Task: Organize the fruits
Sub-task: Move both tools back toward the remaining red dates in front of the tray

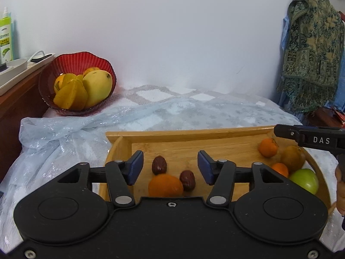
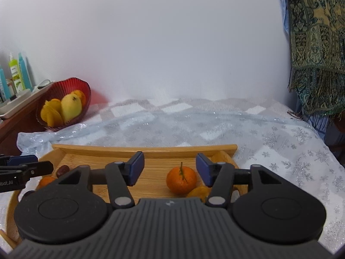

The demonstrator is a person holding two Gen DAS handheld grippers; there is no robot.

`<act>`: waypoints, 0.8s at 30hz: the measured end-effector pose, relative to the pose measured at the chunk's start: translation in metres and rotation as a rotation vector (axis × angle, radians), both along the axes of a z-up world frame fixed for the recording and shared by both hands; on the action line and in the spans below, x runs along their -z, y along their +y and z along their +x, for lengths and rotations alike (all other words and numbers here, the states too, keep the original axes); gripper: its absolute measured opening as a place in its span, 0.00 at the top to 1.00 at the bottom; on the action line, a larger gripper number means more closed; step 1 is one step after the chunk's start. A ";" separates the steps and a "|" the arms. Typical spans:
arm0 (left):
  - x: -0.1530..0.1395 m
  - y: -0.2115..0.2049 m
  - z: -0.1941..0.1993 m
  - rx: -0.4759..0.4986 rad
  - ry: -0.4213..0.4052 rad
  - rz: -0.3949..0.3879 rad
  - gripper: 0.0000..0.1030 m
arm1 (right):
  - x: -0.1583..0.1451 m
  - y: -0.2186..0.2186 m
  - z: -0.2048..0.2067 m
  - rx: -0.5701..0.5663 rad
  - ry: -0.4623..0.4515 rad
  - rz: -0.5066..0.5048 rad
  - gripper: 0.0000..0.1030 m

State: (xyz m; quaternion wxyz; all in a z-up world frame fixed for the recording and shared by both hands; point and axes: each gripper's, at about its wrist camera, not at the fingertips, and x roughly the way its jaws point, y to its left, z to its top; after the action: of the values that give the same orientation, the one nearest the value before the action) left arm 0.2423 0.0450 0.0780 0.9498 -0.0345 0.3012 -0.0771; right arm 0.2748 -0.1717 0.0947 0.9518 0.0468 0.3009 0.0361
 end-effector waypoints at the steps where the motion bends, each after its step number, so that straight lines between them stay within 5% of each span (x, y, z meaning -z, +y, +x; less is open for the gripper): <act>1: -0.001 0.000 -0.005 0.001 0.000 -0.001 0.45 | -0.002 0.000 -0.004 -0.002 -0.009 0.003 0.27; 10: -0.009 -0.008 -0.040 0.009 -0.021 -0.029 0.26 | -0.012 0.007 -0.040 -0.005 -0.074 -0.003 0.14; 24: -0.005 -0.027 -0.089 0.022 -0.060 0.007 0.15 | -0.011 0.017 -0.104 -0.037 -0.174 -0.067 0.00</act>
State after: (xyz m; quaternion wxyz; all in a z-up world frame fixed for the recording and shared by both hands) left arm 0.1537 0.0180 0.0826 0.9576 -0.0254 0.2732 -0.0875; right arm 0.1707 -0.1547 0.1055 0.9746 0.0062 0.2188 0.0477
